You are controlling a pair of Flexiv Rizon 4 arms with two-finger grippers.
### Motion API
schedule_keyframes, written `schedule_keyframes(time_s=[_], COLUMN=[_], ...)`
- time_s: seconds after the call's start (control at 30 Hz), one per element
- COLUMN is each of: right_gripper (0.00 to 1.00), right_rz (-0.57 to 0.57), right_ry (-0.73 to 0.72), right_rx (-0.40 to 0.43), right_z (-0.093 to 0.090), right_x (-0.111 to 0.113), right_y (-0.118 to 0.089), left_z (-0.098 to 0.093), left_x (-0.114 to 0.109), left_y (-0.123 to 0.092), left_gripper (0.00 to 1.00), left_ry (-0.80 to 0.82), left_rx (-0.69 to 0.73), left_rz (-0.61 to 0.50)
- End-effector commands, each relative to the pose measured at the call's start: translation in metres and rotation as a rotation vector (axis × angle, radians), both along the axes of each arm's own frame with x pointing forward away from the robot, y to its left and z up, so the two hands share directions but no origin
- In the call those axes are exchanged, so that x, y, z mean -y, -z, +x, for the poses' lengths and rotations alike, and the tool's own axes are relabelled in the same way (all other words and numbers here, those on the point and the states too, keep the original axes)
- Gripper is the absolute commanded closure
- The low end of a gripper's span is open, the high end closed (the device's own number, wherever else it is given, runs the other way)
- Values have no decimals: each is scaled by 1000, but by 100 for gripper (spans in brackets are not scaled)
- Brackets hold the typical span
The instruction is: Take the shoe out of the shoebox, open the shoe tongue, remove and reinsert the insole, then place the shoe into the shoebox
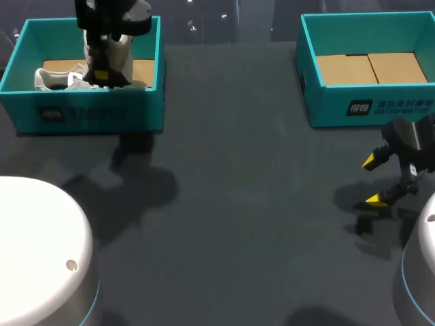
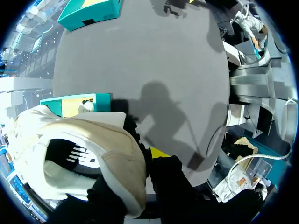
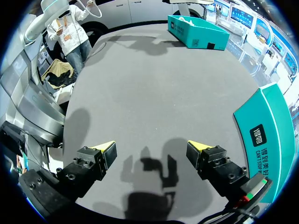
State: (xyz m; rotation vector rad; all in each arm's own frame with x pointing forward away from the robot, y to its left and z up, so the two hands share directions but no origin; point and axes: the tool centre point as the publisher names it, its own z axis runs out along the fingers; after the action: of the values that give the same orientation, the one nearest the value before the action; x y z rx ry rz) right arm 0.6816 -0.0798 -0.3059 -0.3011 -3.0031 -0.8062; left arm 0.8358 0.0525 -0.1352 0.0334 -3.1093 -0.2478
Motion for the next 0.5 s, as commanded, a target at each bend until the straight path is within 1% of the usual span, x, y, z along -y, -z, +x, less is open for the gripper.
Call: schedule_keyframes(time_s=[0.03, 0.3, 0.4, 0.5], right_gripper=[0, 0, 0, 0], right_rz=[-3, -3, -3, -3], right_ry=[2, 2, 2, 2], right_rx=[1, 1, 1, 1], right_z=[-1, -1, -1, -1], right_x=[-1, -1, -1, -1], right_y=[0, 0, 0, 0], left_z=[-4, -4, 19, 48], left_x=[-14, -14, -42, -69], left_y=[-3, -3, -2, -3], left_gripper=[100, 100, 100, 100], left_ry=[3, 3, 31, 39], left_rx=[9, 9, 0, -8], left_rz=[-17, -17, -6, -2])
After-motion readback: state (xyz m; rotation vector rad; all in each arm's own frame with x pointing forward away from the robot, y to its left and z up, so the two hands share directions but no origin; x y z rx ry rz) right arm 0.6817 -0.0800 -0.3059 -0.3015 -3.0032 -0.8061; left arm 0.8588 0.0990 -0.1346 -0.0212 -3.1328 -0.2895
